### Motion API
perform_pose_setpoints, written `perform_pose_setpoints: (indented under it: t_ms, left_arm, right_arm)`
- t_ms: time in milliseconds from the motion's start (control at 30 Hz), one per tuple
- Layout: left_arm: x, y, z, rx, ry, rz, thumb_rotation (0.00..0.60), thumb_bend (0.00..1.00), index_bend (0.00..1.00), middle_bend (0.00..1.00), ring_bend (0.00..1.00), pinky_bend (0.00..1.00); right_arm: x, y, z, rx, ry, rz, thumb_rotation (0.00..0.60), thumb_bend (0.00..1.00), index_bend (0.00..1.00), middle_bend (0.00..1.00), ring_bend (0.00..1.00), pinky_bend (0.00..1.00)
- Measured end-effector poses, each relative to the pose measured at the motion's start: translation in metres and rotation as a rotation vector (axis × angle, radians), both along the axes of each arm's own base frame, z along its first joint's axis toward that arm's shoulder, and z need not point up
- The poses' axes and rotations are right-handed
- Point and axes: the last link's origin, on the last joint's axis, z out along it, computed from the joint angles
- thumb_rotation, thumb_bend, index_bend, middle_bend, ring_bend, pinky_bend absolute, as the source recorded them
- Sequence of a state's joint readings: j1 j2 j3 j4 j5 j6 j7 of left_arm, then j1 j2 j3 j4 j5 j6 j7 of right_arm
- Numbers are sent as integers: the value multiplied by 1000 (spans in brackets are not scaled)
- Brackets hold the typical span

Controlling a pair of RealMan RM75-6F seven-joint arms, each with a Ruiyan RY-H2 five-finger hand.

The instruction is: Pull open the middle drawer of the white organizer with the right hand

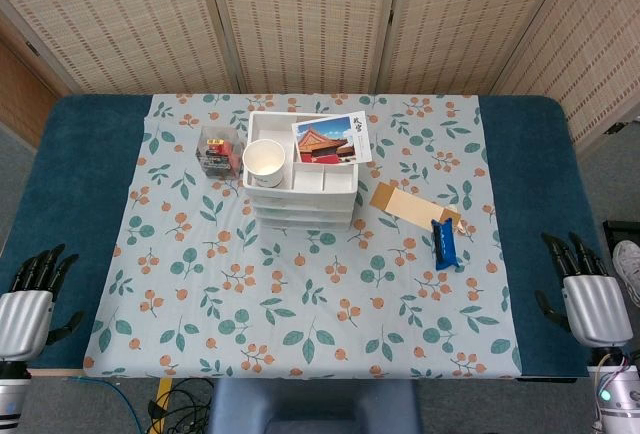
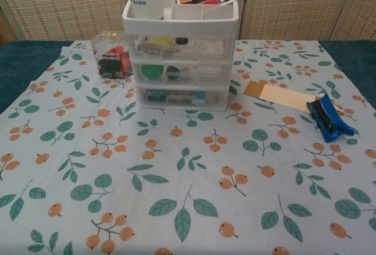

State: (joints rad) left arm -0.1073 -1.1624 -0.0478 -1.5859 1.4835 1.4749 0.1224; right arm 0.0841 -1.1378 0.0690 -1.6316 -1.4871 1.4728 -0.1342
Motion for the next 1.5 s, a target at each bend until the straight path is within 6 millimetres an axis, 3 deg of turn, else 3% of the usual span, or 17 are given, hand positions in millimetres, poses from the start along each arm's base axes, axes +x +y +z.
perform_pose_setpoints:
  t_ms: [233,433,600,667,867,1000,1167,1500]
  left_arm:
    - [3,0,-1,3,-14,-25,600,220,133,62,59,94]
    - [4,0,0,6,-17,-28,600,219,132,62,59,94]
    - [5,1,3,11,-19,-34,600,220,132,62,59,94]
    - [5,1,4,14,-22,-34,600,220,133,62,59,94]
    - [2,0,6,19,-26,-28,600,220,133,62,59,94]
    - [2,1,8,26,-26,-34,600,220,132,62,59,94]
    - [3,2,8,21,-28,-42,600,220,132,62,59,94]
    - [3,4,11,21,-30,-46,600,219,133,62,59,94]
  right_arm:
    - [2,1,-1,4,-15,10,600,379,0,126,54,140]
    - [9,0,-4,21,-32,45,600,379,0,157,126,204]
    - [21,-8,-11,70,-48,79,600,380,0,231,278,357]
    - [28,-13,-15,94,-60,100,600,380,0,319,391,469]
    - [53,-30,-36,185,-137,163,600,379,0,481,583,709]
    - [74,-44,-57,262,-203,210,600,380,0,690,794,897]
    - [93,-55,-80,372,-295,218,600,389,0,794,909,971]
    - [137,-84,-128,639,-642,120,600,468,0,814,955,1000]
